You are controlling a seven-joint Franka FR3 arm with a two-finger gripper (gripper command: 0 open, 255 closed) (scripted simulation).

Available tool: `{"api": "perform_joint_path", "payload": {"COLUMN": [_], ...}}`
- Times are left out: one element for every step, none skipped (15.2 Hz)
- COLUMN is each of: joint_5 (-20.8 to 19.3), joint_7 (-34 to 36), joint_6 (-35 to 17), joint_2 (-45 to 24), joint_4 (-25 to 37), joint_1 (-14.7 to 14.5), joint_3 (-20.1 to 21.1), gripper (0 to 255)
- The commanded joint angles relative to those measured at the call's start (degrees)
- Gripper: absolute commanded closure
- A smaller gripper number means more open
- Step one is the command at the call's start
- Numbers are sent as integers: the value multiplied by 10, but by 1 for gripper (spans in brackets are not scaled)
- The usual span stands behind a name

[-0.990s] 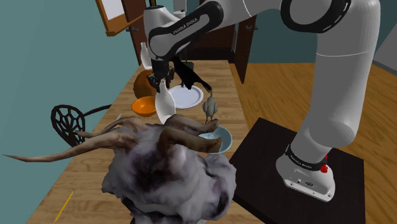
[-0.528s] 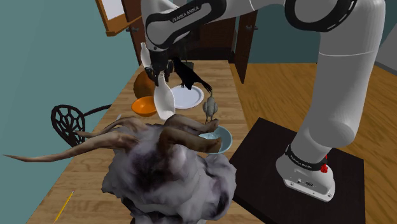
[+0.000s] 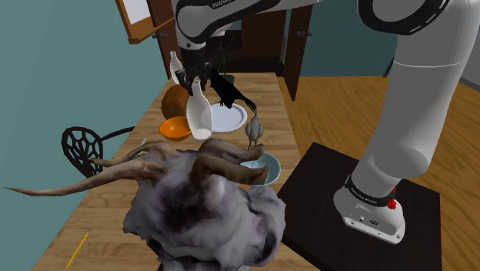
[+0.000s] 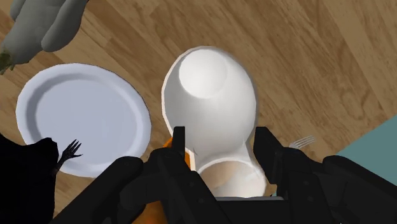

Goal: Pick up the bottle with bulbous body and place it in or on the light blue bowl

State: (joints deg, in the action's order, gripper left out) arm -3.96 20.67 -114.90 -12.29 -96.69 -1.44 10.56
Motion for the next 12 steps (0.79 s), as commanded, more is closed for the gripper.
{"api": "perform_joint_path", "payload": {"joint_5": [9, 13, 18, 23, 28, 33, 38, 42, 46, 50, 54, 58], "joint_7": [-4, -7, -10, -13, -16, -19, -22, -24, -27, -30, -33, -36], "joint_6": [-5, -6, -6, -5, -4, -1, 2, 5, 10, 15, 22, 28], "joint_2": [44, 67, 91, 114, 138, 161, 184, 207, 230, 252, 275, 298], "joint_4": [-47, -71, -94, -116, -138, -158, -178, -196, -214, -231, -248, -263], "joint_1": [4, 6, 7, 8, 9, 9, 10, 10, 9, 9, 8, 7], "joint_3": [1, 1, 1, 1, 0, 0, -1, -3, -4, -5, -7, -9], "gripper": [255, 255, 255, 255, 255, 255, 255, 255, 255, 255, 255, 255]}}
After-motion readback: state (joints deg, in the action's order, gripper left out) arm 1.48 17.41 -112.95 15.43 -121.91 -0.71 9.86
